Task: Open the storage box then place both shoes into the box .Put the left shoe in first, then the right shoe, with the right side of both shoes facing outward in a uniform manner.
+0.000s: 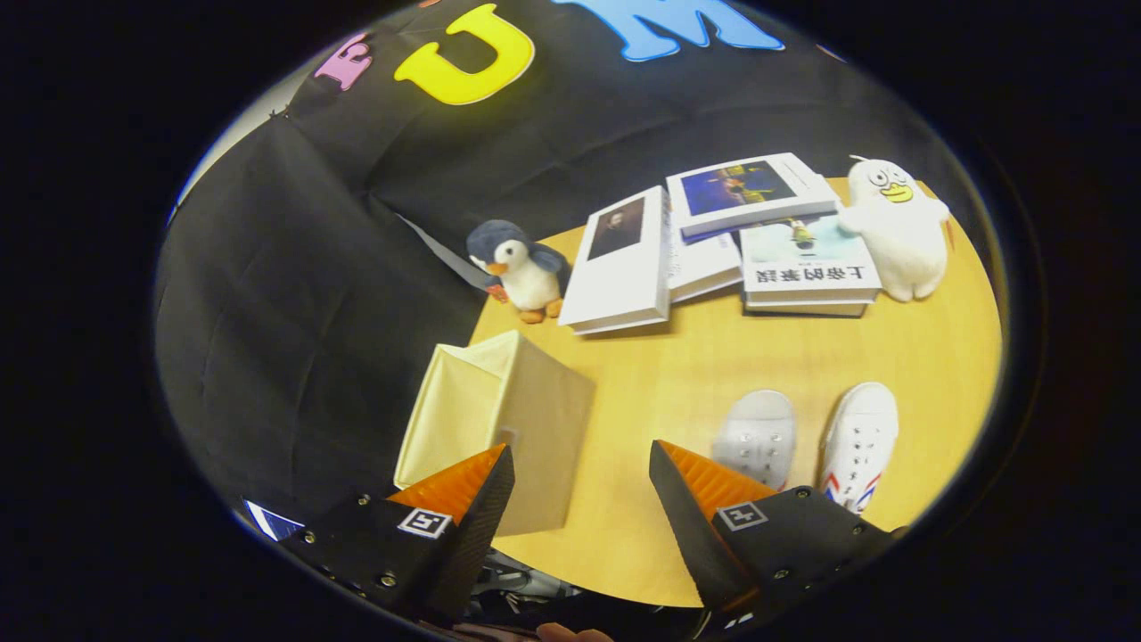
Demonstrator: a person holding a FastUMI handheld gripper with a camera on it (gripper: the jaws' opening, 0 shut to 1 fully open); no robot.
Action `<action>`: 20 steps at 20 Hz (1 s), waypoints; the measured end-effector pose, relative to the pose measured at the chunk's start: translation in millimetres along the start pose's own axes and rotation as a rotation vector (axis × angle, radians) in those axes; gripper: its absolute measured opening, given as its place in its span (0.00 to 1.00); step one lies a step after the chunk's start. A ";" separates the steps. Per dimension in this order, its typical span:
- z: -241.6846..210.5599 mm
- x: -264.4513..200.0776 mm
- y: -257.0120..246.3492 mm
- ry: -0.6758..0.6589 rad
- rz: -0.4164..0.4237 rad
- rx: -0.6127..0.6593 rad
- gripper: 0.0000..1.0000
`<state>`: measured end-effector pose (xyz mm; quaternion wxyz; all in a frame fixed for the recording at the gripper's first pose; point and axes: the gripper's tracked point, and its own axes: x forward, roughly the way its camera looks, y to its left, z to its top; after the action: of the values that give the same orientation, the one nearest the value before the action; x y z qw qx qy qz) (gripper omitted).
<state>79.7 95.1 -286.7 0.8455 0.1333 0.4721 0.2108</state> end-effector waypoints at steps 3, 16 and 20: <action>-19.2 -1.3 -37.8 0.046 -0.064 0.001 0.93; -95.6 25.9 -138.8 0.314 -0.230 -0.012 0.89; -101.0 39.7 -155.5 0.371 -0.279 -0.048 0.87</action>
<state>47.7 -19.3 -434.5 0.7683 0.0053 0.6280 0.1238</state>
